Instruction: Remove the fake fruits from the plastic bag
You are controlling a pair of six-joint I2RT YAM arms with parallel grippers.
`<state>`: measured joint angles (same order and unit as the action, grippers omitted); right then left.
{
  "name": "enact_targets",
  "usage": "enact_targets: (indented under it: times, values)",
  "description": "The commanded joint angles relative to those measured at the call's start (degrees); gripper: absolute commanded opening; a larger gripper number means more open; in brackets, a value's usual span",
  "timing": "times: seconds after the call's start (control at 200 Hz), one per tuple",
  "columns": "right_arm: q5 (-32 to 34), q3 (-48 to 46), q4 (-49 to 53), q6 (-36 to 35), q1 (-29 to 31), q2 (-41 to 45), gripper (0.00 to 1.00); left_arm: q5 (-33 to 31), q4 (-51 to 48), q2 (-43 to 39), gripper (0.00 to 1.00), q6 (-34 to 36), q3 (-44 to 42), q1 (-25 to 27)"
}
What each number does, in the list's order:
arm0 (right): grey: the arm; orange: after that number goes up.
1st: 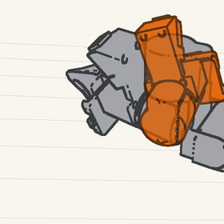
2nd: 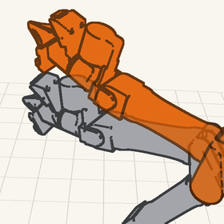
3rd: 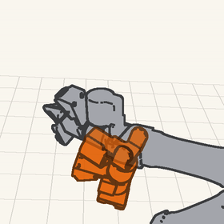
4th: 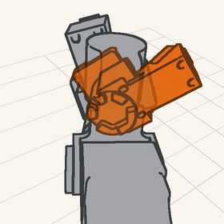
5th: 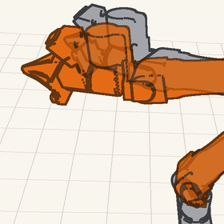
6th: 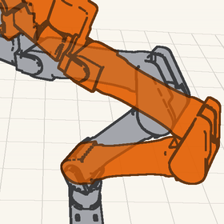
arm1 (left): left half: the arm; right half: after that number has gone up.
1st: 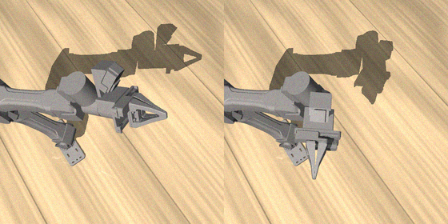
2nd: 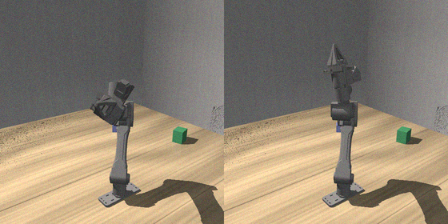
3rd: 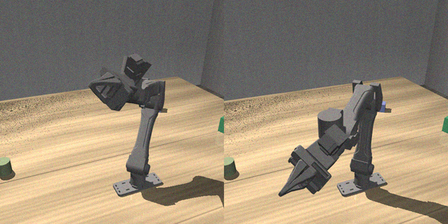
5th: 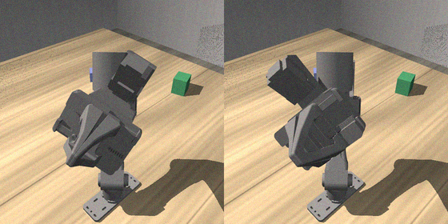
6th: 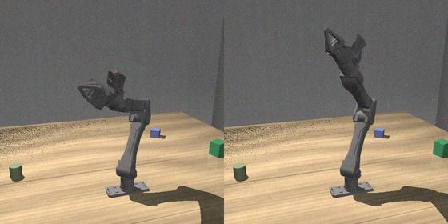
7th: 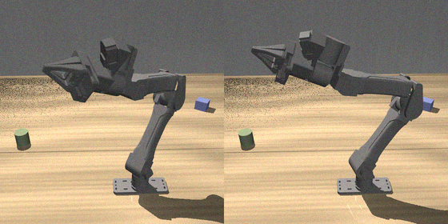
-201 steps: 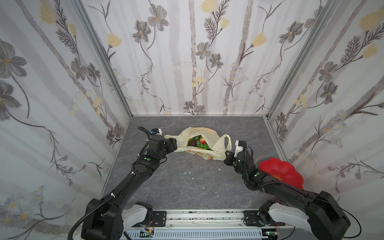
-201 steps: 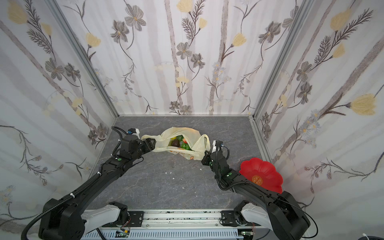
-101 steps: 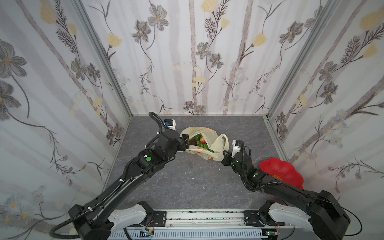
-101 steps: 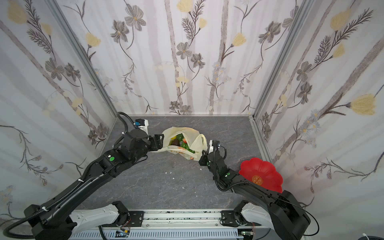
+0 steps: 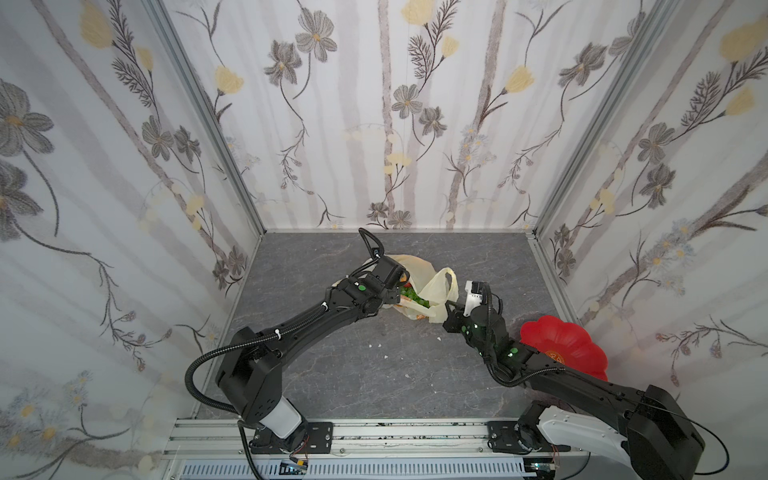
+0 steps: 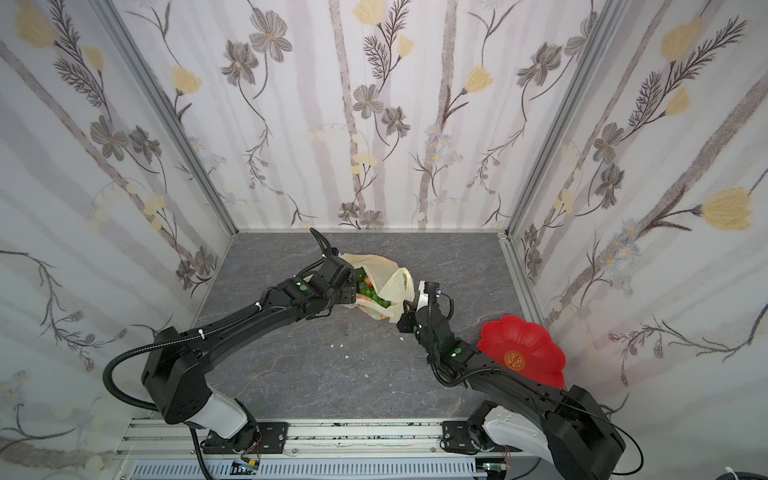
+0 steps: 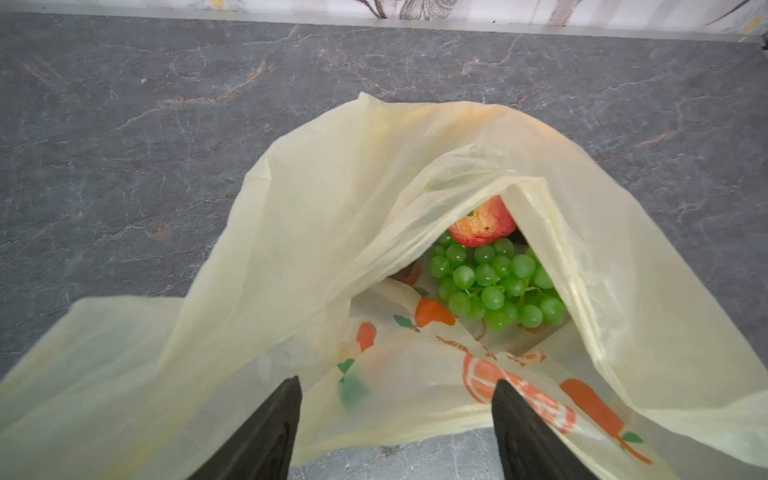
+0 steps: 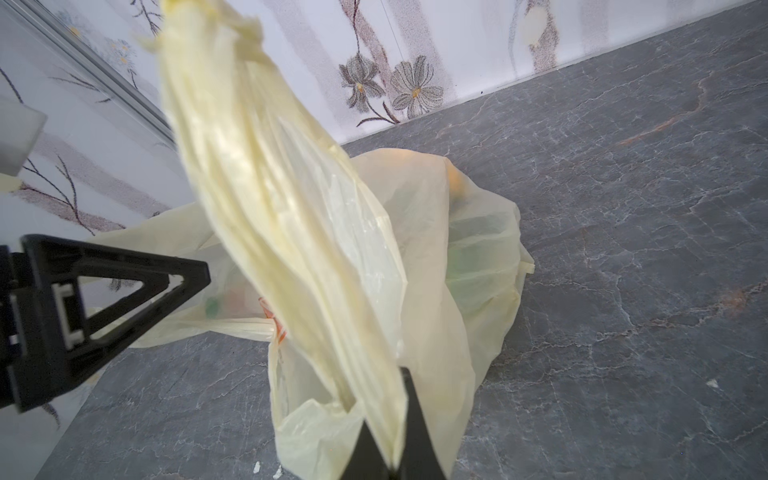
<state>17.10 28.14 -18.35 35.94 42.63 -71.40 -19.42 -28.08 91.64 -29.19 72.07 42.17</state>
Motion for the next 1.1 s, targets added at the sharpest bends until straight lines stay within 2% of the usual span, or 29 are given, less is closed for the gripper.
enact_targets:
  times: [0.0,0.105,0.39,0.545,0.64,0.769,0.909,0.999,1.094]
  values:
    - [0.98,-0.24,-2.35,0.57,0.25,0.12,0.0,-0.89,3.02,2.24,0.75,-1.12,-0.7,-1.46]
    - [0.66,-0.52,-2.89,0.61,0.52,0.12,0.0,1.16,6.29,4.94,0.75,-1.45,-0.62,-3.38]
    - [2.45,-1.35,-2.77,0.72,2.52,0.99,0.0,-0.98,9.55,15.83,0.79,-1.99,5.89,-8.08]
    - [6.0,-3.21,-2.17,0.91,2.63,2.52,0.0,1.23,10.99,19.09,0.54,-1.8,7.23,-10.17]
    - [7.98,-3.94,-0.64,1.01,1.68,3.17,0.0,2.27,12.25,18.62,0.33,-1.1,6.15,-10.51]
    - [6.91,-5.12,-0.4,1.78,-1.11,3.8,0.0,4.11,14.86,14.15,0.0,-0.88,2.49,-10.52]
    - [1.65,-6.8,-1.41,3.44,-6.78,4.16,0.0,7.87,18.75,6.92,0.0,-1.18,-5.35,-10.47]
    - [0.11,-6.42,-0.74,2.64,-7.65,4.24,0.0,8.23,20.3,2.59,0.0,-1.24,-9.14,-9.89]
    - [-1.33,-5.08,1.29,0.51,-7.65,5.24,0.08,9.05,21.21,-1.0,0.0,-0.76,-12.01,-8.89]
